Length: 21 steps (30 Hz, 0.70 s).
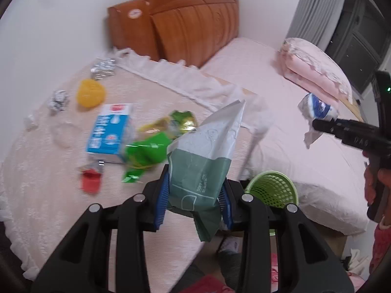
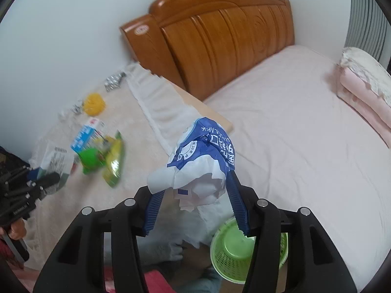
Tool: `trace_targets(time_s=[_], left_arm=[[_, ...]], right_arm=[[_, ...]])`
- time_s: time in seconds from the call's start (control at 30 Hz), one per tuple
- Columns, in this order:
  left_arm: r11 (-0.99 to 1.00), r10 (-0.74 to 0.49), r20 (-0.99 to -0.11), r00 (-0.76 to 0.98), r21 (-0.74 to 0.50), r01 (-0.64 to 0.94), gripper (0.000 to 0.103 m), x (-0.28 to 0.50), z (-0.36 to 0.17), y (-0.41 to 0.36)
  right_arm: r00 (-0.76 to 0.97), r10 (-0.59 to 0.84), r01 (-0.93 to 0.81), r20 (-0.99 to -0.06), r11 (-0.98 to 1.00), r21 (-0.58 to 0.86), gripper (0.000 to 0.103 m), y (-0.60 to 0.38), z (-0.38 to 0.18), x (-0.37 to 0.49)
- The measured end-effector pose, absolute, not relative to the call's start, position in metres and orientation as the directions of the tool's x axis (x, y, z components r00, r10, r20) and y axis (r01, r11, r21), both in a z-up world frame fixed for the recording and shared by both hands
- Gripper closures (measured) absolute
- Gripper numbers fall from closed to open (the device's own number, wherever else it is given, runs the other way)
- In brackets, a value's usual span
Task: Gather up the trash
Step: 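Carry both items over the green wastebasket and open both tools to drop them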
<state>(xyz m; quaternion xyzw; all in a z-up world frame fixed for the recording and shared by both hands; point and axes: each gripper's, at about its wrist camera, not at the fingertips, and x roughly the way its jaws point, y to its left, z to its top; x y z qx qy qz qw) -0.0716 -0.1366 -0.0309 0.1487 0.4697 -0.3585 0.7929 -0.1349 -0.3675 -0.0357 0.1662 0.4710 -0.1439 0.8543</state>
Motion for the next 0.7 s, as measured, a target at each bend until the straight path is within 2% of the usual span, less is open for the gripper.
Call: trace_targets(time_s=[0.17,0.27,0.33,0.37,0.4,0.5,0.57,0.7], left_arm=[[0.572,-0.439,-0.886,0.151,-0.146,0.807,0.068,-0.125,-0.058,-0.221],[0.538,-0.426,-0.897,0.114,-0.150,0.829,0.068,-0.147,-0.069,-0.253],[0.523,-0.420,-0.902,0.102,-0.149,0.839,0.068,-0.157,-0.073,-0.268],[0.518,-0.416,-0.904,0.099,-0.146,0.843,0.068,-0.163,-0.076,-0.274],[0.512,-0.413,-0.906,0.095,-0.144,0.847,0.068,-0.167,-0.078,-0.278],[0.505,-0.403,-0.911,0.081,-0.148,0.851,0.068,-0.176,-0.082,-0.288],[0.502,-0.395,-0.916,0.070,-0.151,0.852,0.068,-0.180,-0.087,-0.292],[0.492,-0.380,-0.924,0.040,-0.166,0.854,0.068,-0.193,-0.101,-0.304]], right_arm=[[0.362,-0.077,0.526,-0.929,0.839,0.136,0.050,-0.397,-0.113,-0.201],[0.295,-0.035,0.572,-0.955,0.807,0.147,0.050,-0.408,-0.158,-0.222],[0.264,-0.006,0.580,-0.965,0.800,0.153,0.047,-0.414,-0.177,-0.234],[0.255,-0.001,0.580,-0.967,0.800,0.153,0.042,-0.417,-0.181,-0.241],[0.243,0.002,0.581,-0.970,0.801,0.147,0.030,-0.419,-0.186,-0.245],[0.206,-0.027,0.596,-0.978,0.796,0.104,0.011,-0.428,-0.190,-0.254],[0.207,-0.048,0.614,-0.977,0.784,0.092,0.006,-0.437,-0.188,-0.263],[0.205,-0.089,0.654,-0.975,0.754,0.069,0.005,-0.458,-0.180,-0.284]])
